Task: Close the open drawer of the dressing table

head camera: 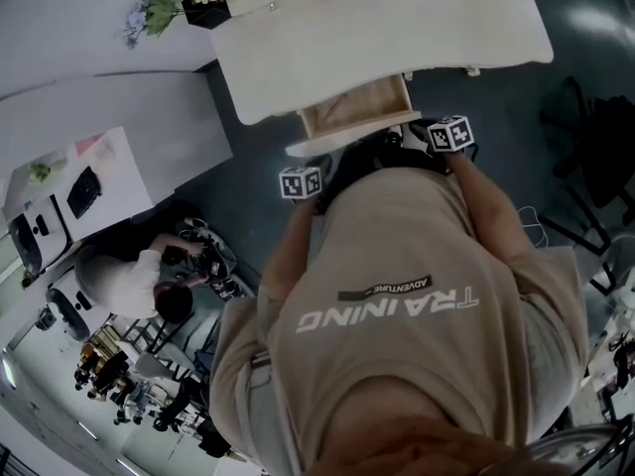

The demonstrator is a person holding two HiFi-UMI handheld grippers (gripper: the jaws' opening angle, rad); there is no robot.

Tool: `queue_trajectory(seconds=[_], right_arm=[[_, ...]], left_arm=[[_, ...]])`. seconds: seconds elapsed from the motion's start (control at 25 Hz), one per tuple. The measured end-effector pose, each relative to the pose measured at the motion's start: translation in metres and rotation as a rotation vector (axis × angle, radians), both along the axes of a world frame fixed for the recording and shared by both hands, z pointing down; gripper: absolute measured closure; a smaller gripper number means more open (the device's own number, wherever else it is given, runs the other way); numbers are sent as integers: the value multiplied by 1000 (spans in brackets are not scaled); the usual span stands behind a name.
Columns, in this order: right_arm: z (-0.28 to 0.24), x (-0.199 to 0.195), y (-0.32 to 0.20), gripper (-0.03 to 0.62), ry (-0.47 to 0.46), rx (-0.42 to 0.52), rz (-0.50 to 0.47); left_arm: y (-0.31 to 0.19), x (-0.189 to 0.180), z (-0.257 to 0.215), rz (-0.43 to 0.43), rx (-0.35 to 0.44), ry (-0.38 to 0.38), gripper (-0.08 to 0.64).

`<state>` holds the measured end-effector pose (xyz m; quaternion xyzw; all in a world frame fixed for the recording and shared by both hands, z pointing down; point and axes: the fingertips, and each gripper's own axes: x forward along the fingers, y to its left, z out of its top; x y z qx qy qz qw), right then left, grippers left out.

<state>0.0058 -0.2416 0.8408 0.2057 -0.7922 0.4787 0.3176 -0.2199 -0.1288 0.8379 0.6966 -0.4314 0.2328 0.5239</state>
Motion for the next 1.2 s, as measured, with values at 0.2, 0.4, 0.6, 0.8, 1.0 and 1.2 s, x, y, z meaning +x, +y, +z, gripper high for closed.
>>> queue_trajectory(seconds=[0.2, 0.4, 0.6, 0.8, 1.0, 1.2], right_arm=[[-4, -20, -25, 588, 34, -11, -16], [-7, -54, -45, 588, 42, -13, -76], [-6, -67, -76, 588, 26, 7, 32], [-6, -81, -107, 588, 22, 44, 108], [-6, -82, -125, 588, 21, 102, 163], [-5, -85, -140, 588, 15, 200, 214]], left_arm=[[-27, -19, -2, -8, 31, 20, 560], [-54, -40, -3, 5, 45, 42, 560], [-86, -61, -4, 11, 62, 42, 560], [-114, -78, -7, 56, 90, 29, 560], [-132, -79, -6, 104, 106, 32, 560], [-146, -80, -3, 115, 123, 26, 560]])
